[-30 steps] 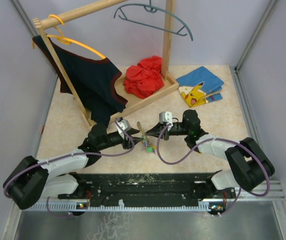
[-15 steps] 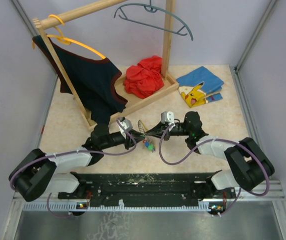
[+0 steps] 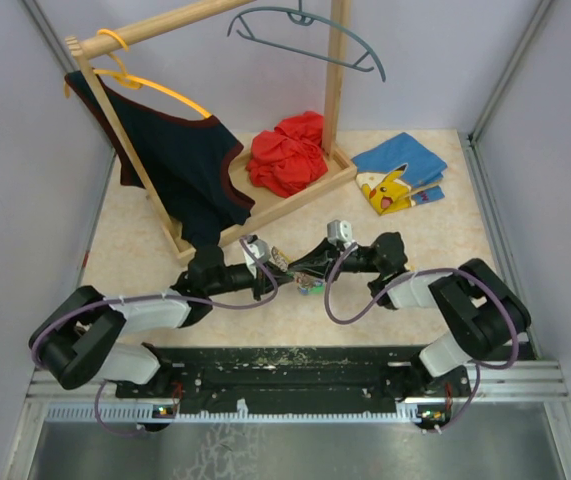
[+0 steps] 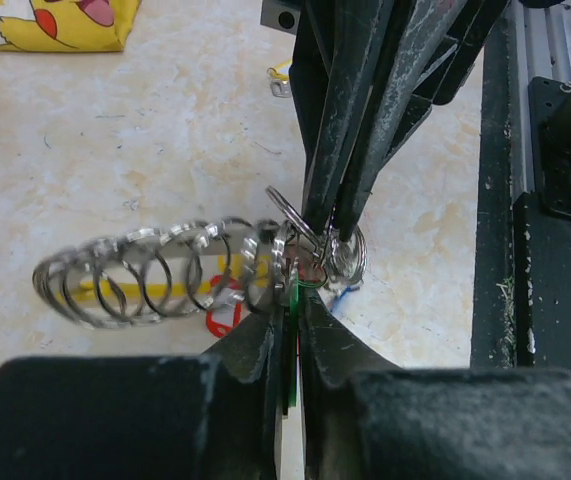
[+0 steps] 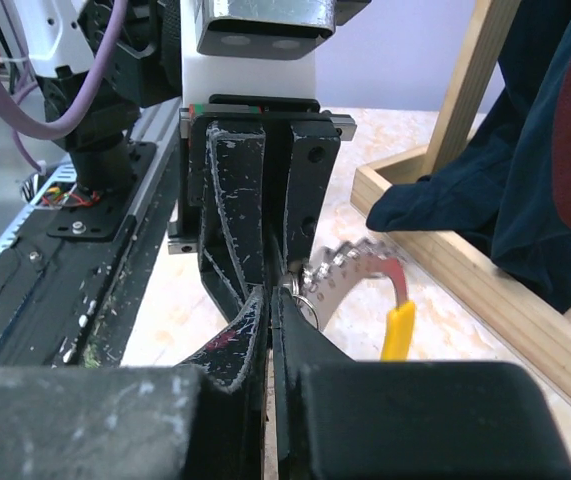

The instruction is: Put the keys on the keyring

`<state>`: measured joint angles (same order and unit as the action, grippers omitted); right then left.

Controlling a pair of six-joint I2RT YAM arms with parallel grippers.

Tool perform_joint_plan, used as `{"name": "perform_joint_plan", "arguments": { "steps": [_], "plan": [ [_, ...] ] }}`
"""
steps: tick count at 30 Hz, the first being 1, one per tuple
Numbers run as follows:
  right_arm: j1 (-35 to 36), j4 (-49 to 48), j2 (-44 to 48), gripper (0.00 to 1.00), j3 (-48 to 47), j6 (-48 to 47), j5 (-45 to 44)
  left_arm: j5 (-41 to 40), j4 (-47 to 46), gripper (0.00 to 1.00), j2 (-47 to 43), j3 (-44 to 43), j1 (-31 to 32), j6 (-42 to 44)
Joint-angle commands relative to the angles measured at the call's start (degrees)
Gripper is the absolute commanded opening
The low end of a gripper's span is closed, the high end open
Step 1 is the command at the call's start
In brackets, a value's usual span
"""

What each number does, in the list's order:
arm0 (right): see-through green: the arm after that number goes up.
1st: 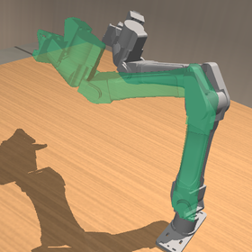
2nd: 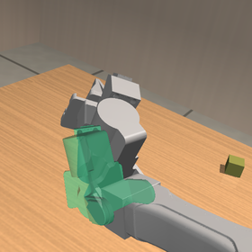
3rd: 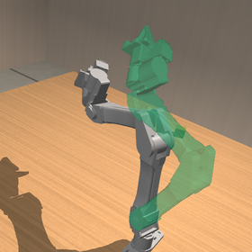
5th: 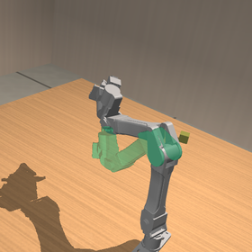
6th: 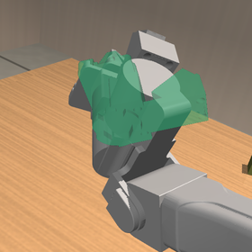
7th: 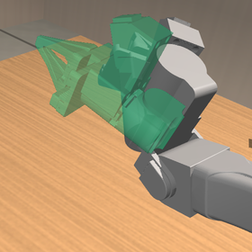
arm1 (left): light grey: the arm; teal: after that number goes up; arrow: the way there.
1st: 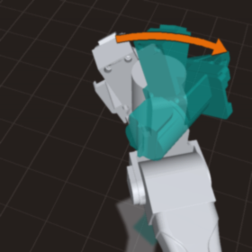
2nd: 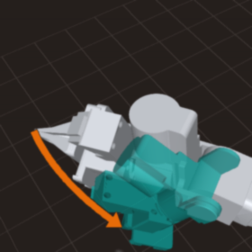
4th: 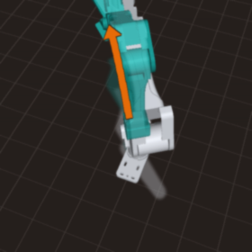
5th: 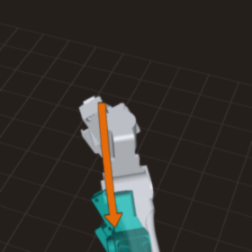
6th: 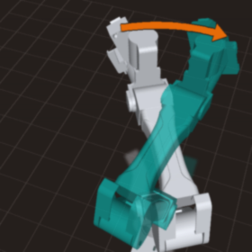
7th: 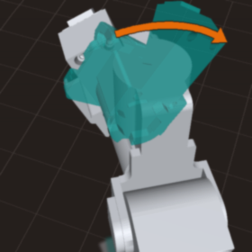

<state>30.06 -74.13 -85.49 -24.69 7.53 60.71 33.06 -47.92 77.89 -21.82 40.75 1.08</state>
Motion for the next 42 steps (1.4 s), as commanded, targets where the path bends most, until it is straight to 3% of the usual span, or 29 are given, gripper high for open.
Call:
{"name": "perform_joint_plan", "arguments": {
  "steps": [1,6,9,17,32,42],
  "plan": [
    [-0.36,-16.87,-2.21,0.0,-0.86,7.17,1.45,-0.03,-2.95,0.14,0.42,-0.49,-0.15,-0.96],
    [-0.8,-17.54,-4.37,0.0,-1.05,7.9,1.41,-1.67,-5.99,0.37,-2.12,1.44,-0.19,-1.48],
    [-1.68,-17.21,-4.94,0.0,-0.9,8.25,1.17,-2.59,-6.52,0.44,-4.64,3.86,-0.37,-1.7],
    [-2.2,-17.03,-7.05,0.0,-1.28,8.7,1.58,-0.38,-15.43,0.45,-9.14,10.48,-3.29,-5.78],
    [-2.2,-18.2,-8.02,0.0,-1.86,10.04,2.29,9.23,-33.91,0.4,2.08,7.45,-5.04,-8.93],
    [-2.2,-18.53,-7.8,0.0,-2.03,10.55,3.25,11.66,-34.03,0.38,5.79,5.01,-5.14,-9.0]
  ]
}}
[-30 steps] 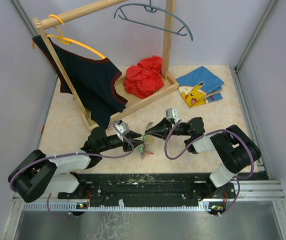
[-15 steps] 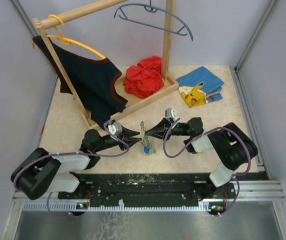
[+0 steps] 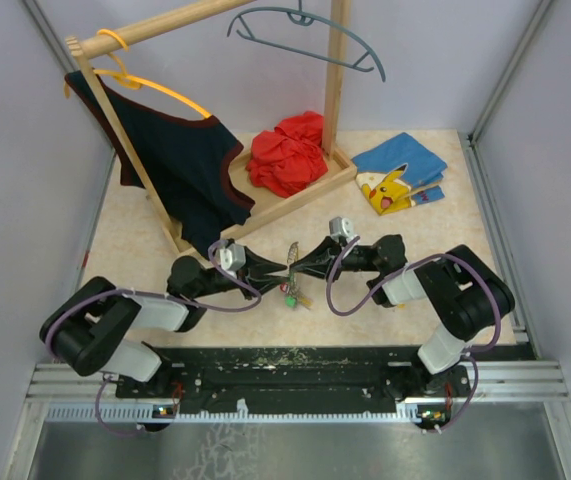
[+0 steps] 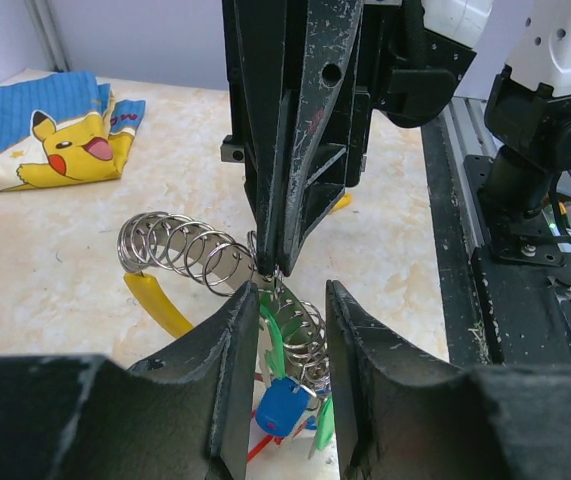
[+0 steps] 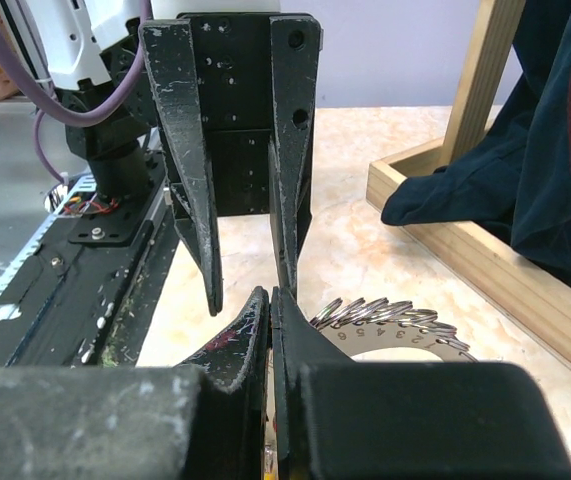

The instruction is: Put the keys on the keyring

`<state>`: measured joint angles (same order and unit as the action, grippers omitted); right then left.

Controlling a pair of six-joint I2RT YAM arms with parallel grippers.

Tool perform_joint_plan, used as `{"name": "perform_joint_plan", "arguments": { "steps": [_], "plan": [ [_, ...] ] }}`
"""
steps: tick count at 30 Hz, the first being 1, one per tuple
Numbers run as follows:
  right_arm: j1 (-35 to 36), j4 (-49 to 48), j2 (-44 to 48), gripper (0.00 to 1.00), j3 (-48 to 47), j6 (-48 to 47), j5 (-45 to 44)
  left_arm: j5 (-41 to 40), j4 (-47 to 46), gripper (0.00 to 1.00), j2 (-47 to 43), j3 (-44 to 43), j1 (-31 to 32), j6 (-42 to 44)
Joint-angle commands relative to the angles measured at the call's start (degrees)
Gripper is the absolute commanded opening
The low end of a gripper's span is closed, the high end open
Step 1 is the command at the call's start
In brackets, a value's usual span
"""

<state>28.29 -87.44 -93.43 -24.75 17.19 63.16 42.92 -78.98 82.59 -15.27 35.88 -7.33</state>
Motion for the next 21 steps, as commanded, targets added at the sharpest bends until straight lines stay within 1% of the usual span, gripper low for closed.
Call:
{"name": "perform_joint_plan", "arguments": {
  "steps": [1,8,13,15,17,20,21],
  "plan": [
    [-0.43,-5.42,0.12,0.0,-1.98,1.05,0.87,1.68,-2.42,0.38,1.28,-1.74,-0.28,-0.58],
    [-0.43,-6.85,0.15,0.0,-2.09,2.22,1.34,1.76,1.27,0.38,2.59,-3.36,-0.28,-0.43],
    [-0.43,-7.37,0.17,0.0,-2.04,2.44,1.27,2.35,1.62,0.32,3.64,-3.91,-0.27,-0.97],
    [-0.43,-7.43,0.14,0.0,-2.09,2.58,1.42,2.79,1.26,0.26,4.0,-4.09,-0.28,-1.46],
    [-0.43,-7.47,0.08,0.0,-2.08,2.67,1.44,3.27,1.22,0.15,4.28,-4.38,-0.28,-1.84],
    [-0.43,-7.27,-0.05,0.0,-2.12,2.48,1.53,3.95,0.75,0.02,4.17,-4.53,-0.33,-2.02],
    [-0.44,-6.99,-0.11,0.0,-2.08,2.37,1.54,4.01,0.54,0.0,3.77,-4.39,-0.36,-2.13]
  ]
}}
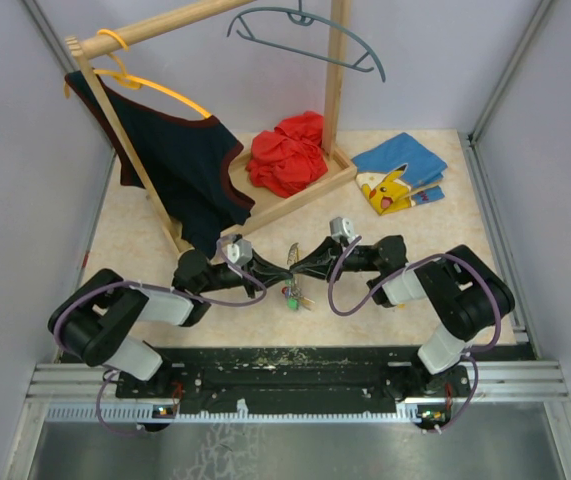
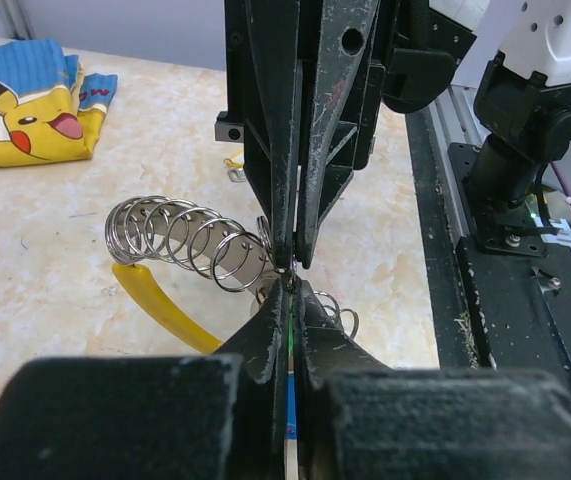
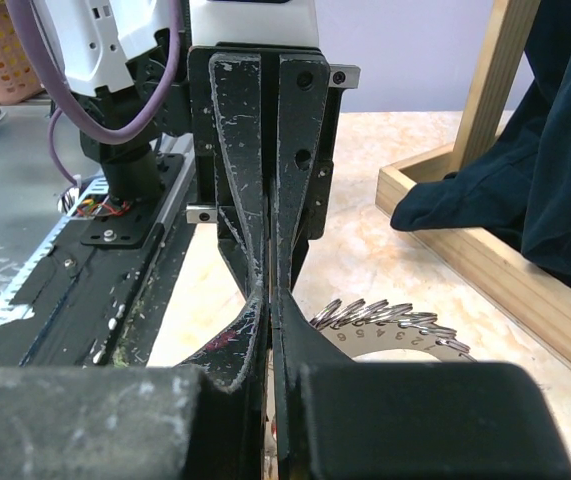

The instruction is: Put the keys on the keyring

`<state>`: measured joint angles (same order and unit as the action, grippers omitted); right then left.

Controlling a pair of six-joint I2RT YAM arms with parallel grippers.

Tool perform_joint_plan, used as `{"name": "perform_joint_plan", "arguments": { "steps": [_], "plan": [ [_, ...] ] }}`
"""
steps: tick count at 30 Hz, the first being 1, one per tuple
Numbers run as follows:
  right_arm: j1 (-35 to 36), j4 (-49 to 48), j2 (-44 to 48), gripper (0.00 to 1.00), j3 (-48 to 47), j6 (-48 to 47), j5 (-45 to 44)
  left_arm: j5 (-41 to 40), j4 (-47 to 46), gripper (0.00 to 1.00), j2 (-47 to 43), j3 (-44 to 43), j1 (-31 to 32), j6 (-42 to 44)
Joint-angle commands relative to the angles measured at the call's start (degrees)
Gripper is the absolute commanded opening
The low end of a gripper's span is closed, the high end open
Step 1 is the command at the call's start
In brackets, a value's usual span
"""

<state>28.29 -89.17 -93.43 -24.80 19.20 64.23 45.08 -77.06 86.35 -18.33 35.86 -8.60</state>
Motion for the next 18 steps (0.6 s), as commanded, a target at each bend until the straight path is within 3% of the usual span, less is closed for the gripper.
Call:
{"name": "perform_joint_plan", "arguments": {
  "steps": [1,5,10,18],
  "plan": [
    [-0.43,-5.05,-0.21,0.0,-2.06,0.25,0.54,1.9,-1.38,0.0,-0.48,-1.19,-0.35,-0.93],
    [-0.43,-3.38,-0.21,0.0,-2.09,-1.06,0.43,1.1,1.21,0.0,-3.35,-0.97,-0.6,-0.64],
    [-0.56,3.18,0.37,0.0,-2.82,-3.77,1.41,-4.01,15.27,0.0,-8.37,-2.82,-0.62,3.24],
    [-1.95,12.67,2.88,0.21,-3.55,-7.22,1.25,-8.9,36.72,0.0,-13.59,-7.87,-0.61,8.04]
  ]
}}
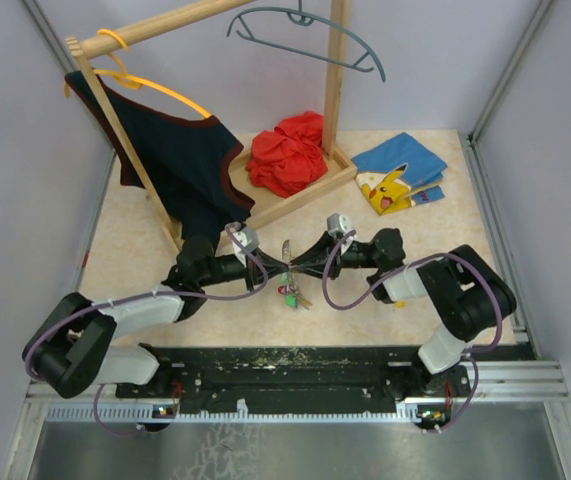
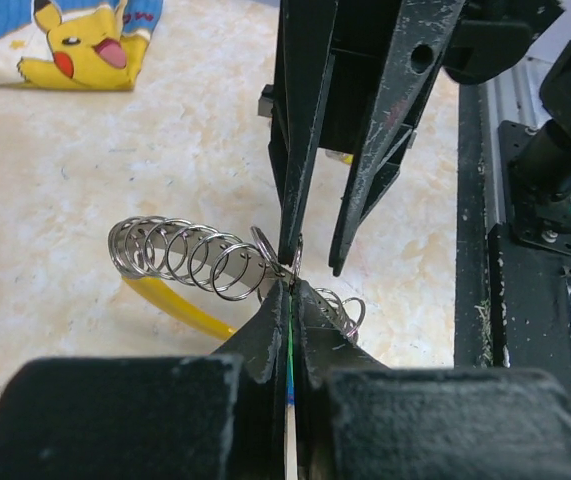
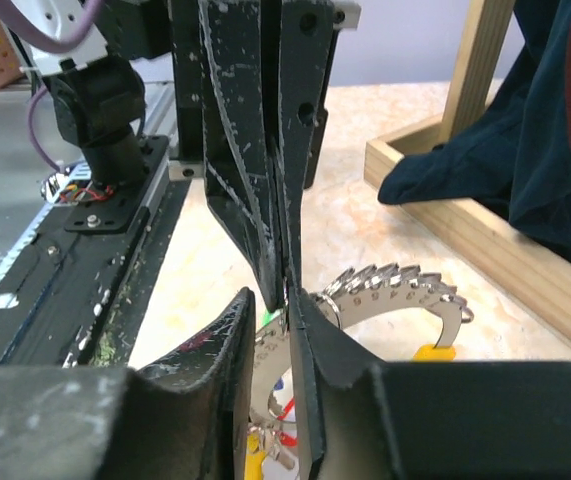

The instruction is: Put the keys on the keyring

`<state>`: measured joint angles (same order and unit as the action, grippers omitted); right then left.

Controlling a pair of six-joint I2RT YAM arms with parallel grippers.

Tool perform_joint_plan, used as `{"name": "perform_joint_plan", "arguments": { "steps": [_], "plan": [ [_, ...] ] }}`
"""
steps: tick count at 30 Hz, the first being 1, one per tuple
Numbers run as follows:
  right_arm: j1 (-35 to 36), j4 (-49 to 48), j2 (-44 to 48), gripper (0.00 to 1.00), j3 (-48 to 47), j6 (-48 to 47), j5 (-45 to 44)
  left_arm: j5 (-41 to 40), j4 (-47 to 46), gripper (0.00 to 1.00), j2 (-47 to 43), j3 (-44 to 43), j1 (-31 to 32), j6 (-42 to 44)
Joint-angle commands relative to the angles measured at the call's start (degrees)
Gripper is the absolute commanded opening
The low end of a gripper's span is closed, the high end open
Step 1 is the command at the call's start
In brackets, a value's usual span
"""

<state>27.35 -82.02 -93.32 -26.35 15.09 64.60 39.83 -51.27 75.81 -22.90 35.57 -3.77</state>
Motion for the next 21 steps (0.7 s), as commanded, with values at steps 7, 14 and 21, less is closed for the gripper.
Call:
{"name": "perform_joint_plan", "arguments": {
  "steps": [7,14,21],
  "plan": [
    [-0.99,32.19,11.95,0.32,-3.55,-16.11,-9.02,-9.51,26.5,0.0,-6.28,-8.05,0.16,4.6],
    [-0.91,57.32,18.43,0.46,-8.29,-17.5,-16.08,-13.64,40.0,0.0,-6.58,-14.06,1.24,4.79],
    [-0.96,51.41,17.93,0.57,-5.15,-6.05,-19.62,-16.81,50.04,0.0,-6.76,-19.14,1.43,3.69]
  ]
}}
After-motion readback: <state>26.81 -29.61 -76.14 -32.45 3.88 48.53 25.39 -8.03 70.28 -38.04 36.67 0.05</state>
